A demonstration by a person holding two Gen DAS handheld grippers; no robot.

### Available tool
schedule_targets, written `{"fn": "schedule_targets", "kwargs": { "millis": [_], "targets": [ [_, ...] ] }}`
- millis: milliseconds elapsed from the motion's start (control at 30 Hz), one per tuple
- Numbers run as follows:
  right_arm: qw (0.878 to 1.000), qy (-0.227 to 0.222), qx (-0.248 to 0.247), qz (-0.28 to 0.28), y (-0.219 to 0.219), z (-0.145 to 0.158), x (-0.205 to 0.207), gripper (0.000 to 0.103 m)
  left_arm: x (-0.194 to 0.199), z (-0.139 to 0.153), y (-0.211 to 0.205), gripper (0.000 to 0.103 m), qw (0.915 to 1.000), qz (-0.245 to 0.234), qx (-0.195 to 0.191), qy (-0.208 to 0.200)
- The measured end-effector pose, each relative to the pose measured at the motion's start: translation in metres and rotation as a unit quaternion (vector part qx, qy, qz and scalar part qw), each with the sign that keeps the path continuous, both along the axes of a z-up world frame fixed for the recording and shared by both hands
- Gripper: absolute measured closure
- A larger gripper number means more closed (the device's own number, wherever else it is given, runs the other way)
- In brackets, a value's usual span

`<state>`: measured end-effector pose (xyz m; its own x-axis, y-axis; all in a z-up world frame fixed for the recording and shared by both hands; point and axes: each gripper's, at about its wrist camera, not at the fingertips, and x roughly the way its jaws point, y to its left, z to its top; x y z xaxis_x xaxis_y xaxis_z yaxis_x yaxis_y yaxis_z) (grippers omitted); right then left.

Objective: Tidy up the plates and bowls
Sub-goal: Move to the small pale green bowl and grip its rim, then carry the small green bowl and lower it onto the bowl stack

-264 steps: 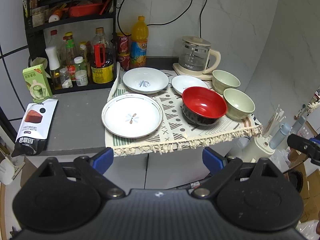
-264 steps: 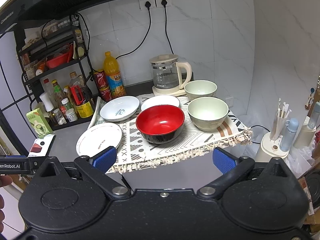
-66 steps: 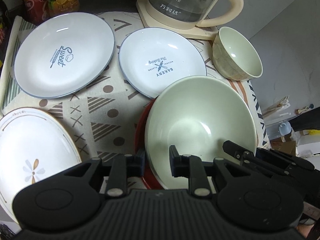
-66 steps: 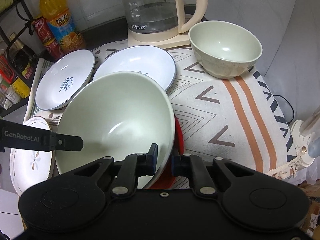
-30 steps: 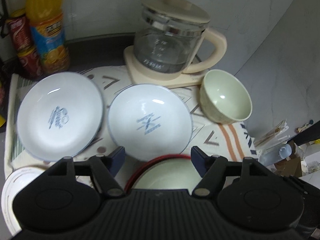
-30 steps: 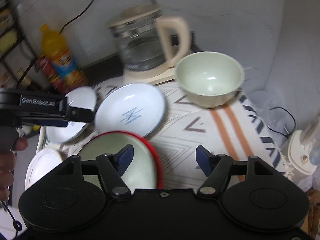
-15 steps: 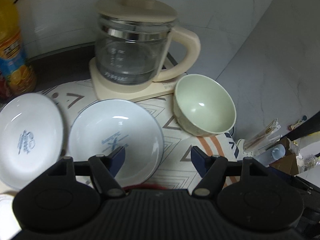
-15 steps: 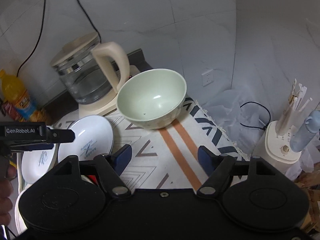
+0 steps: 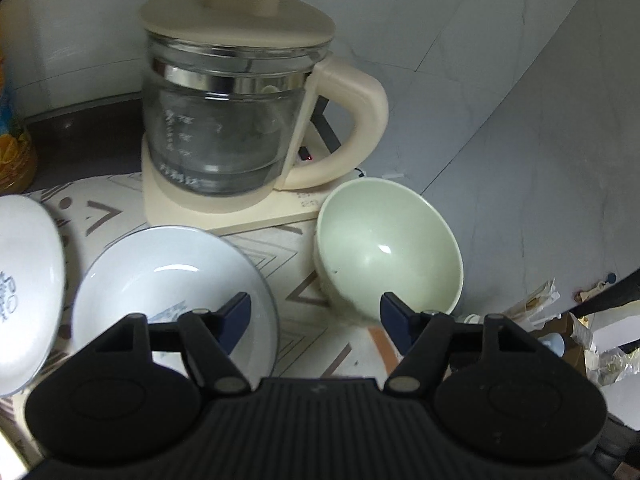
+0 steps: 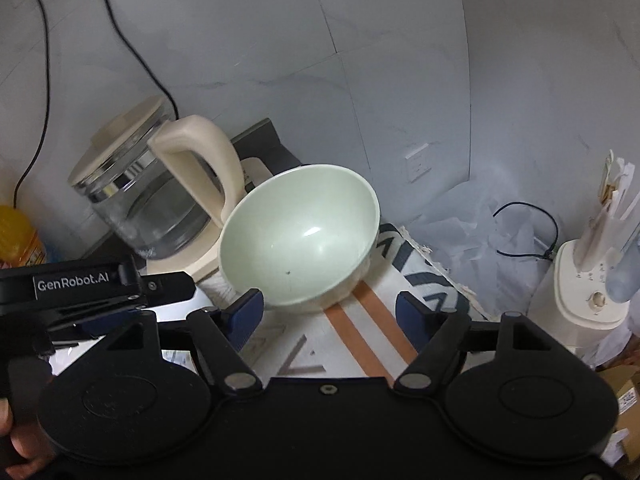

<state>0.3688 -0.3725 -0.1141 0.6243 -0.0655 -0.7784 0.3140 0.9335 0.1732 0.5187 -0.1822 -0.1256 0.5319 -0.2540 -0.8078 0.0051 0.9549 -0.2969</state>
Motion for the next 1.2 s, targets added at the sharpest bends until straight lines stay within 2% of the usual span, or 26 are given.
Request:
{"fn": "schedule_targets", "kwargs": {
  "millis": [100, 400, 600, 667, 700, 800, 1200],
  "targets": [
    [1.000, 0.004, 0.008, -0.016, -0.007, -0.009, 0.010, 0.031, 0.012, -0.006, -0.007, 0.036, 1.0000, 0.000, -0.004, 0.003],
    [0.998, 0.023, 0.037, -0.044, -0.023, -0.040, 0.033, 0.041, 0.041, -0.038, -0.020, 0.037, 0.9998, 0.002, 0.006, 0.021],
    [0.995, 0.042, 0.056, -0.064, -0.032, -0.059, 0.047, 0.058, 0.051, -0.056, -0.022, 0.057, 0.9990, 0.005, -0.001, 0.045],
    [0.995, 0.045, 0.059, -0.065, -0.031, -0.063, 0.049, 0.065, 0.051, -0.060, -0.024, 0.072, 0.9988, 0.002, 0.005, 0.050],
    [0.995, 0.044, 0.060, -0.061, -0.030, -0.065, 0.049, 0.069, 0.051, -0.062, -0.023, 0.074, 0.9987, -0.001, -0.003, 0.051],
    [0.996, 0.047, 0.045, -0.054, -0.026, -0.066, 0.052, 0.071, 0.054, -0.066, -0.023, 0.086, 0.9982, -0.003, -0.019, 0.057],
    [0.996, 0.050, 0.041, -0.067, -0.020, -0.044, 0.033, 0.075, 0.028, -0.040, -0.023, 0.086, 0.9978, -0.012, -0.015, 0.063]
  ]
}}
